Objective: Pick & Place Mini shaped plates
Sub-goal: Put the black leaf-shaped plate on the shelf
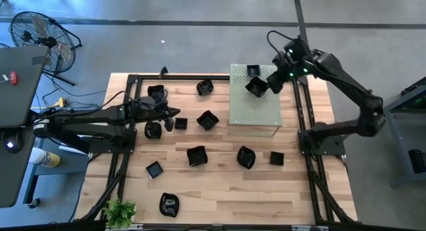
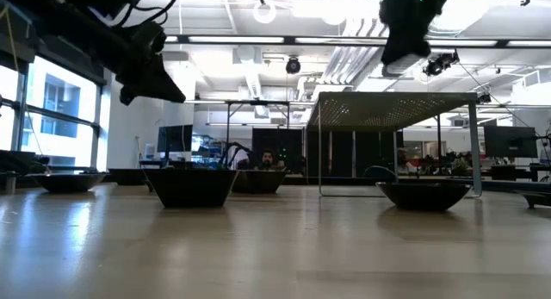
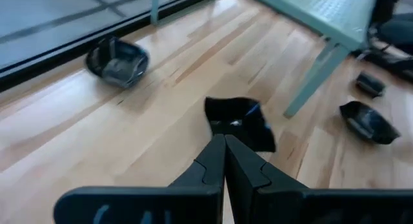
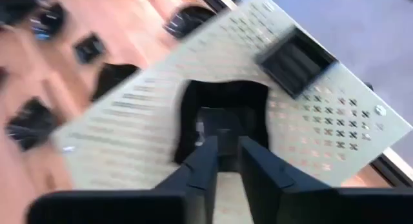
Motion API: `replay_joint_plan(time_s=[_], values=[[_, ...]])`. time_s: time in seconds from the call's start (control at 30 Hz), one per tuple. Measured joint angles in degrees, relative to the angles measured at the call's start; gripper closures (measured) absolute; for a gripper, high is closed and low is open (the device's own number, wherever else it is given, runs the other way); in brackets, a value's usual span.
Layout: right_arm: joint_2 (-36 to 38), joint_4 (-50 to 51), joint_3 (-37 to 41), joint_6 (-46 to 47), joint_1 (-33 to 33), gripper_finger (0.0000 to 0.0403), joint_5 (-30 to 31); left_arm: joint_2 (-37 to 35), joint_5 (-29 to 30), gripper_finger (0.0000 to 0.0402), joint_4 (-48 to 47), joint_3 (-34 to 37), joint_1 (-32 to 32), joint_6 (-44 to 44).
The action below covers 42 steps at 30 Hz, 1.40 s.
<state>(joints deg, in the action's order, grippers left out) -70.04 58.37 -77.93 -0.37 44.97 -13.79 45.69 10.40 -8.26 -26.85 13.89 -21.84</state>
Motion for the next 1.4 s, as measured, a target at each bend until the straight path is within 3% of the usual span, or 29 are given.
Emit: replay_joint_plan(time_s=[0.13,0.27,0.4,0.57,0.8,0.9,1.03,1.23,1.4], values=[[4.57,-1.07,0.0,4.09,-7.27,0.0397,2.33,-0.04,-1.85,0.0401,-7.41,-3.93,0.02,-2.51],[6.89,-2.63,0.0,7.99,-14.69,0.0385,7.59,0.0,-6.65,0.0401,-14.19,-4.68,0.01,-7.42],[7.47,-4.06,0.0,10.39,-20.29,0.0389,12.13,0.13,-7.14,0.0401,-20.08,-4.74,0.02,-15.38],[7.45,-5.96,0.0,10.91,-24.45,0.0401,15.15,0.33,-6.89,0.0395,-22.29,-4.74,-0.02,-23.86],[7.45,-7.06,0.0,11.01,-26.65,0.0395,15.38,1.18,-3.51,0.0335,-30.31,-6.5,0.02,-32.23],[7.43,-7.36,0.0,10.89,-26.78,0.0398,15.38,3.43,-4.44,0.0317,-34.09,-8.93,1.27,-25.59],[7.43,-7.71,0.0,10.38,-26.76,0.0401,15.0,9.52,-10.18,0.0315,-39.24,-14.57,7.15,-9.3],[7.43,-7.67,0.0,9.78,-26.78,0.0394,14.13,22.73,-19.94,0.0327,-50.0,-23.21,15.09,23.27],[7.43,-7.65,0.0,9.35,-26.78,0.0397,12.58,30.3,-18.39,0.034,-56.93,-25.8,15.14,50.85]])
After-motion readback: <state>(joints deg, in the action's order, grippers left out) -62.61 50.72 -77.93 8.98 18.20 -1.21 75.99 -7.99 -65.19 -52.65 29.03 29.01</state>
